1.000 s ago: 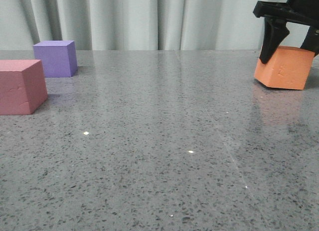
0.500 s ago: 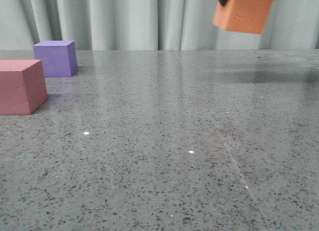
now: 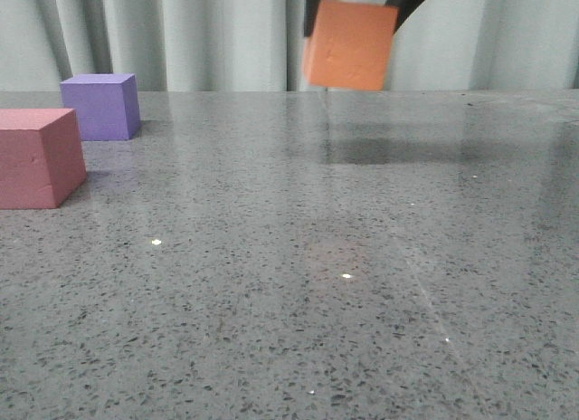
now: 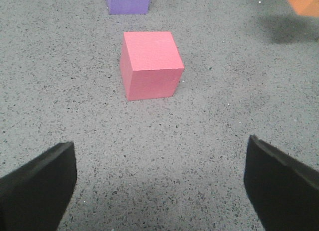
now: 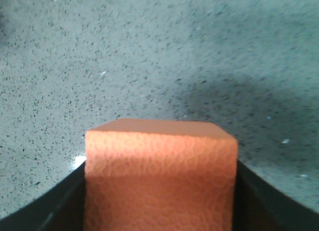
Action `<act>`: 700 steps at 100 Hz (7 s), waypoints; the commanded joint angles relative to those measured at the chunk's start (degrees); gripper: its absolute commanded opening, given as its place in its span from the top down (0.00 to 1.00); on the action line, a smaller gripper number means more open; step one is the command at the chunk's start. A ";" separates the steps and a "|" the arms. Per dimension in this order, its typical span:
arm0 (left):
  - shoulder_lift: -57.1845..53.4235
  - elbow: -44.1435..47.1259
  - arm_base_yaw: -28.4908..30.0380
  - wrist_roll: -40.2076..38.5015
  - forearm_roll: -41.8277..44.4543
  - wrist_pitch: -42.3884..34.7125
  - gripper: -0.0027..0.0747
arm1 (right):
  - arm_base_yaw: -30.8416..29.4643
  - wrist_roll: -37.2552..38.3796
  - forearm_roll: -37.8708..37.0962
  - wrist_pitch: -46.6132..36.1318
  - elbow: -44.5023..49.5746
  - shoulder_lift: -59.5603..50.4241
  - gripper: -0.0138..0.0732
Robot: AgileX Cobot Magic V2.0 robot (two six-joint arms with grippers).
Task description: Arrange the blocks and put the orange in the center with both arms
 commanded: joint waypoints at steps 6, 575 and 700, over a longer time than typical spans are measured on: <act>0.85 -2.06 -0.32 -0.45 -1.38 -3.27 0.14 | 2.04 1.67 -0.87 -3.47 -1.84 -0.46 0.56; 67.53 -60.01 -43.85 -43.90 42.65 -4.92 0.27 | -22.82 -18.29 -3.28 -7.17 58.97 -66.65 0.09; 83.50 -65.54 -39.64 -53.01 44.92 -0.69 0.22 | -22.35 -18.29 -2.75 -6.99 58.97 -66.65 0.09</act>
